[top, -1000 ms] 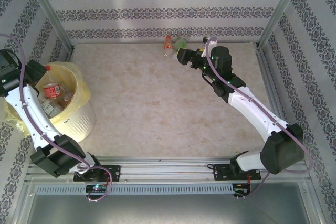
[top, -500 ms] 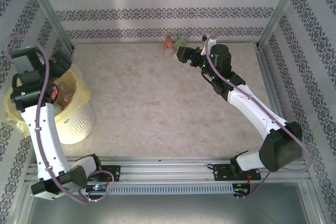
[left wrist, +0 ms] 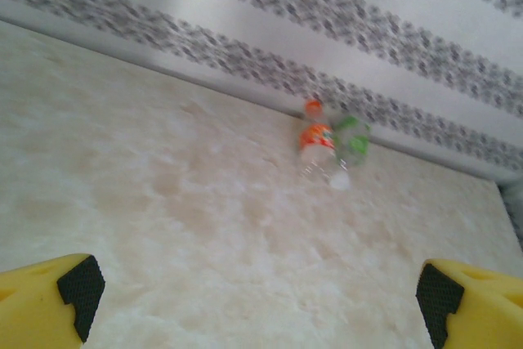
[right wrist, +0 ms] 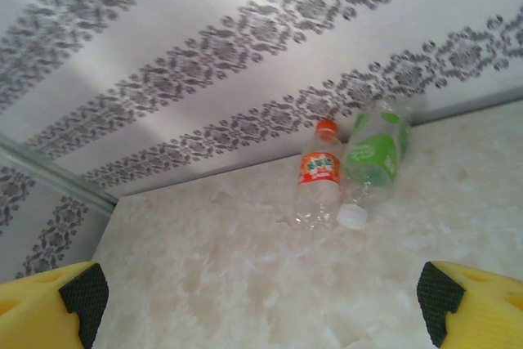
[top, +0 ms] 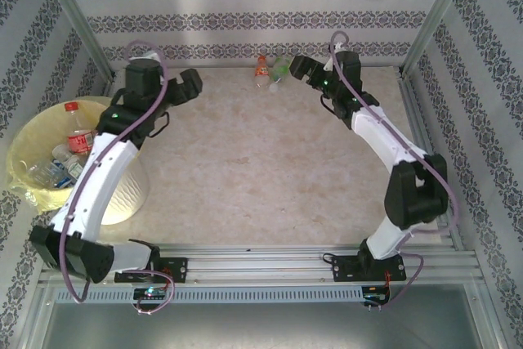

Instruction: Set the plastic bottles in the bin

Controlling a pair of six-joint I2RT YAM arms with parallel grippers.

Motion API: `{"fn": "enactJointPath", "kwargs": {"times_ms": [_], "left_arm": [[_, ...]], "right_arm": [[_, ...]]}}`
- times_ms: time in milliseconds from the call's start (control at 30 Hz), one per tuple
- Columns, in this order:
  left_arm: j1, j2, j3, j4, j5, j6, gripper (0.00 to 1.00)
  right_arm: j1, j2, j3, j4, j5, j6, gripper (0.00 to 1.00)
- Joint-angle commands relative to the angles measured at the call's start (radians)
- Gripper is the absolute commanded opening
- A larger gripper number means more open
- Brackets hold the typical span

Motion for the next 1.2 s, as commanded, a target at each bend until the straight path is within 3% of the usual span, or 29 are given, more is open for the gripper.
{"fn": "enactJointPath", "kwargs": {"times_ms": [0, 133, 367, 533, 667, 967, 1167], "left_arm": [[-0.027, 0.025, -0.048, 0.175, 0.103, -0.038, 1.00], [-0.031, 0.030, -0.114, 0.254, 0.177, -0.059, 1.00], [-0.032, 0.012, -0.186, 0.295, 0.183, -0.041, 1.00], [-0.031, 0.015, -0.189, 0.254, 0.136, -0.018, 1.00], [-0.032, 0.026, -0.177, 0.228, 0.105, -0.004, 1.00], [-0.030, 0.046, -0.169, 0.195, 0.063, 0.018, 1.00], [-0.030, 0.055, -0.173, 0.185, 0.062, 0.021, 1.00]], "right_arm": [[-0.024, 0.114, 0.118, -0.061, -0.081, 0.103, 0.98], [-0.033, 0.278, 0.298, -0.161, -0.081, 0.160, 0.98], [-0.036, 0.578, 0.648, -0.297, -0.040, 0.268, 0.98], [-0.004, 0.817, 1.037, -0.531, 0.036, 0.190, 0.98], [0.028, 0.950, 1.238, -0.632, 0.070, 0.140, 0.96], [0.089, 1.010, 1.233, -0.721, 0.118, 0.135, 0.87], [0.103, 1.027, 1.218, -0.737, 0.238, 0.193, 0.81]]}}
